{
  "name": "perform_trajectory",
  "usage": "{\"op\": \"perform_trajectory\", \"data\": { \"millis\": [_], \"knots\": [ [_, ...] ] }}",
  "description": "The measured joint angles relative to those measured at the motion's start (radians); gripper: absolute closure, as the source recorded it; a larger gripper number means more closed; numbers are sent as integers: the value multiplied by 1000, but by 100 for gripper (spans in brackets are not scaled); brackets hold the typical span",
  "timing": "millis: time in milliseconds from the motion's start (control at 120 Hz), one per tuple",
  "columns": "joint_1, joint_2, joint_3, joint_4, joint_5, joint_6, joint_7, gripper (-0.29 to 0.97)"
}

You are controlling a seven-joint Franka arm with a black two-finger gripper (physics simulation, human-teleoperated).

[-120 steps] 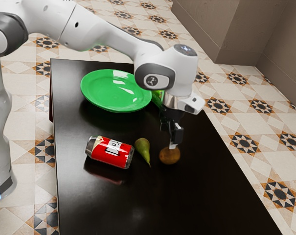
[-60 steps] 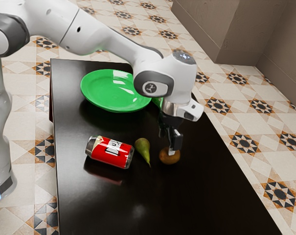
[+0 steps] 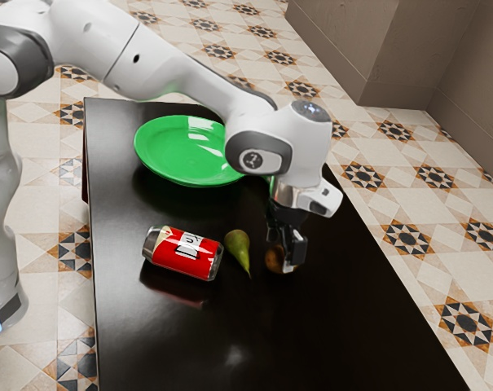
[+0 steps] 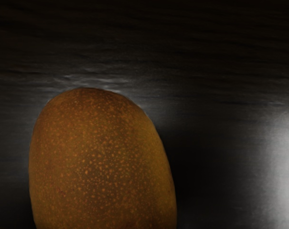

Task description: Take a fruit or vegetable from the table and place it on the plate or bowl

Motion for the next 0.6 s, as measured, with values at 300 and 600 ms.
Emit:
{"op": "perform_trajectory", "data": {
  "millis": [300, 600],
  "knots": [
    [43, 46, 0, 19, -1, 23, -9, 0],
    [31, 68, -3, -3, -6, 65, -15, 0]
  ]
}}
